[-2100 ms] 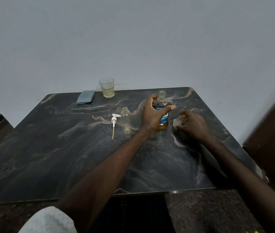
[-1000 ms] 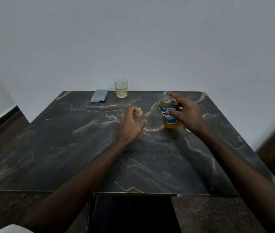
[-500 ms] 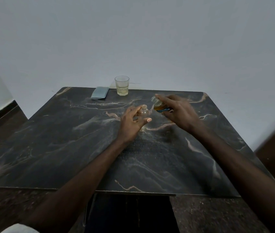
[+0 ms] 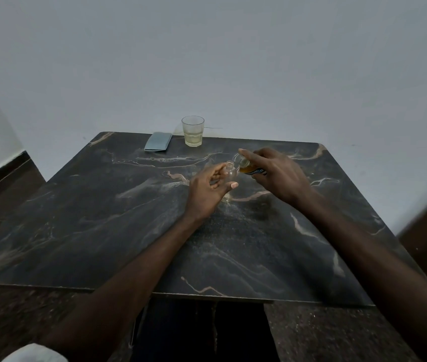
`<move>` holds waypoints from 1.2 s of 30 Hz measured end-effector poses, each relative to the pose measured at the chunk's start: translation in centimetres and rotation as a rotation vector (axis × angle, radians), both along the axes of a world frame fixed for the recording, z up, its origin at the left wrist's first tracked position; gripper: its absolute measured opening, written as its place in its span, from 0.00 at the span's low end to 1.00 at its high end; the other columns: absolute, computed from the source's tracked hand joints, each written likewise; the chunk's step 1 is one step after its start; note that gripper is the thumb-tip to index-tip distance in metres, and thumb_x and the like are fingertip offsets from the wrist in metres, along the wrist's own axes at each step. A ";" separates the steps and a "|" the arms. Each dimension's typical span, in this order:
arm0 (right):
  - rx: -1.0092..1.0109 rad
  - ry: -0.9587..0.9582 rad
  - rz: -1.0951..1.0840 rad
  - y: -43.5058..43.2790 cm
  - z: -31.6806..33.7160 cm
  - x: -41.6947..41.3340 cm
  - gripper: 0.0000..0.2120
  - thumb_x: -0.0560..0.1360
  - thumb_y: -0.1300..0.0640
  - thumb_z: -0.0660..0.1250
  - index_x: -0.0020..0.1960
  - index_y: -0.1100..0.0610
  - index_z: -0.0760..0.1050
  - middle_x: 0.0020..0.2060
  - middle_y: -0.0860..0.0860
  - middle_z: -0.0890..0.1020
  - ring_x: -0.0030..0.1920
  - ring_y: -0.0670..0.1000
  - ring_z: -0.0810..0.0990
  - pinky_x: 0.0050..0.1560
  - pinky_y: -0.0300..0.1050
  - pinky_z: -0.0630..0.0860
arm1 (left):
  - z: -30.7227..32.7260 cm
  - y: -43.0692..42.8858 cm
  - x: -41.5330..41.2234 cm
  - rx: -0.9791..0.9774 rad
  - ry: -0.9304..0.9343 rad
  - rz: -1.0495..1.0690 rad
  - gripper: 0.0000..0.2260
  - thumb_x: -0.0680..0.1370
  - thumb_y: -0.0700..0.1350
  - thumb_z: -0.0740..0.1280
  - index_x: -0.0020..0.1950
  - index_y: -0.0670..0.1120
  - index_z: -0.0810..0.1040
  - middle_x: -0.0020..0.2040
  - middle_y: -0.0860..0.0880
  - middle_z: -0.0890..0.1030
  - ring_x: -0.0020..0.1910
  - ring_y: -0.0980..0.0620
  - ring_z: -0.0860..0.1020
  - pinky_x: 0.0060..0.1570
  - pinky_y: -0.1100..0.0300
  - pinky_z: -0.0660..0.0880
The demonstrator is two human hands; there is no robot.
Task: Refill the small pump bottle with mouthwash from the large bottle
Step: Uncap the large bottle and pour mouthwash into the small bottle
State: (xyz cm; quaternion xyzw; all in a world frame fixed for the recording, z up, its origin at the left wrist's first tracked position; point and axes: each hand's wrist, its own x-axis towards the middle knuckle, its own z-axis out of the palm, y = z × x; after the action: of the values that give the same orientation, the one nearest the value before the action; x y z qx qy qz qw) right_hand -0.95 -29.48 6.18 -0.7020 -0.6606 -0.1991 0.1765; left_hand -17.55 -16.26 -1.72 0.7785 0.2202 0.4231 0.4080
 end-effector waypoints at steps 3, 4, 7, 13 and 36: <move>-0.018 -0.023 -0.015 0.0 0.3 0.0 0.30 0.80 0.57 0.70 0.80 0.47 0.67 0.63 0.58 0.79 0.55 0.60 0.82 0.43 0.57 0.81 | 0.1 0.0 0.0 0.022 0.012 0.004 0.29 0.74 0.46 0.80 0.73 0.44 0.77 0.64 0.47 0.83 0.62 0.54 0.82 0.61 0.62 0.81; -0.023 -0.032 -0.014 0.0 0.3 0.0 0.30 0.80 0.57 0.70 0.80 0.48 0.67 0.64 0.58 0.79 0.55 0.60 0.82 0.43 0.57 0.82 | 0.1 0.0 0.0 0.026 0.011 0.006 0.29 0.74 0.46 0.80 0.74 0.44 0.77 0.64 0.46 0.83 0.62 0.54 0.82 0.61 0.62 0.81; -0.036 -0.046 -0.012 -0.1 0.4 -0.1 0.30 0.80 0.58 0.70 0.80 0.48 0.67 0.63 0.59 0.79 0.54 0.61 0.82 0.42 0.57 0.82 | 0.2 -0.1 -0.1 0.037 0.010 0.009 0.29 0.75 0.45 0.79 0.74 0.43 0.77 0.64 0.47 0.82 0.62 0.54 0.82 0.60 0.64 0.80; -0.060 -0.067 -0.033 -0.1 0.6 -0.1 0.31 0.80 0.59 0.69 0.80 0.47 0.66 0.65 0.58 0.78 0.55 0.60 0.82 0.42 0.57 0.82 | 0.3 -0.2 -0.1 0.036 0.011 0.011 0.28 0.75 0.46 0.79 0.74 0.44 0.77 0.63 0.48 0.82 0.60 0.57 0.81 0.57 0.73 0.78; -0.128 -0.131 -0.061 0.1 1.6 0.0 0.32 0.79 0.60 0.69 0.80 0.44 0.65 0.66 0.56 0.77 0.56 0.60 0.82 0.39 0.55 0.82 | 0.0 0.0 0.0 0.058 0.020 0.031 0.28 0.75 0.46 0.78 0.74 0.42 0.77 0.63 0.47 0.82 0.56 0.61 0.80 0.53 0.79 0.74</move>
State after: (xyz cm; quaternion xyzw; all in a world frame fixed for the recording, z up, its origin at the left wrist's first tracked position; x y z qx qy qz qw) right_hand -0.96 -29.33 7.82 -0.7170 -0.6606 -0.2072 0.0818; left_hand -17.57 -16.30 -1.76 0.7905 0.2241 0.4280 0.3764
